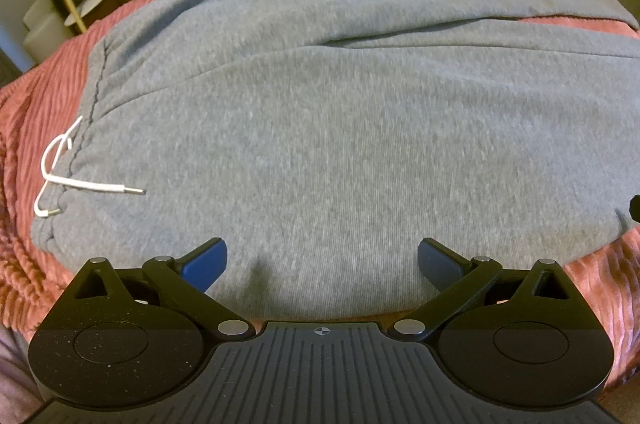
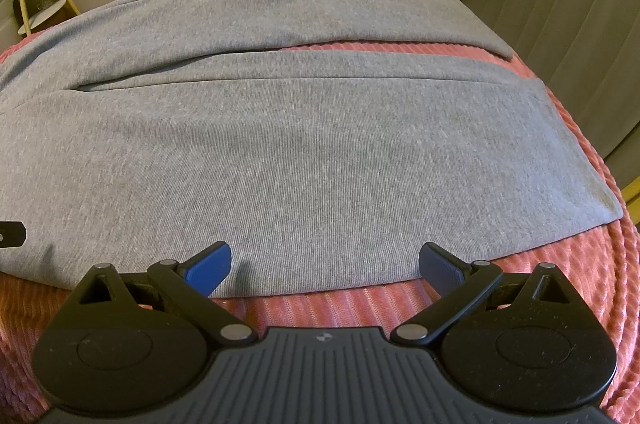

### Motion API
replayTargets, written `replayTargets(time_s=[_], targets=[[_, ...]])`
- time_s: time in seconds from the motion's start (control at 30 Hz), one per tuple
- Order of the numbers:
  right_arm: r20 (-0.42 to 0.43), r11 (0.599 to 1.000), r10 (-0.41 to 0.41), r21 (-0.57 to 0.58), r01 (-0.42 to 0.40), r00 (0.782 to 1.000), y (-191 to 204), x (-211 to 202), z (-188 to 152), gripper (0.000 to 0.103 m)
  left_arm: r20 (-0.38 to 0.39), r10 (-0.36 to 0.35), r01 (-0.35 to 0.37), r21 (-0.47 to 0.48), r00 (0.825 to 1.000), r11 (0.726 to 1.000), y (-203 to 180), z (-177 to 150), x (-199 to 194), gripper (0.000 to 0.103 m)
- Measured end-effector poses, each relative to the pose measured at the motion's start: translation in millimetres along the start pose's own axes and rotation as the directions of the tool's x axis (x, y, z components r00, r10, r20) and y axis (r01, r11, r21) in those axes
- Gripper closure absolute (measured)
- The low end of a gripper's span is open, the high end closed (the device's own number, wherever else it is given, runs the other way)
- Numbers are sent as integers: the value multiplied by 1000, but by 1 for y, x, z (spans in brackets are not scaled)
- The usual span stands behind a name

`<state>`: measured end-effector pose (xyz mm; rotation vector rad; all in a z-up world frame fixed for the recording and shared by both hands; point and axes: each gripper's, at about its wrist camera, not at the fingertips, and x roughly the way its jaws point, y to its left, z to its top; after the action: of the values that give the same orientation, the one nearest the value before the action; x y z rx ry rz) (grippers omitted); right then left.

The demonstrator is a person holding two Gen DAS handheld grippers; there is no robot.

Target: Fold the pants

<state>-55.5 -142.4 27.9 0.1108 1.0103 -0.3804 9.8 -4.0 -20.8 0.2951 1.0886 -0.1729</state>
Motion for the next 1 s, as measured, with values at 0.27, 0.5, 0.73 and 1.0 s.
replayTargets(time_s=[0.27,0.5,0.73,1.0], targets=[[2,1000,-1,-1,1,1000,-1,-1,0,3,-7,1,-1,0,1000,1000,0,1,2,0],[6,1000,7,1,-7,1000,-1,-1,-1,3,-5,0,0,-5,1000,1000,0,1,2,0],[-6,997,28,73,-27,1000,-12,0,2,3,0,-14,14,-9,1000,1000,2,1,2,0],[-12,992,56,112,-54,998,-18,11,6,3,7,-6,6,-5,1000,1000,0,6,12,0]])
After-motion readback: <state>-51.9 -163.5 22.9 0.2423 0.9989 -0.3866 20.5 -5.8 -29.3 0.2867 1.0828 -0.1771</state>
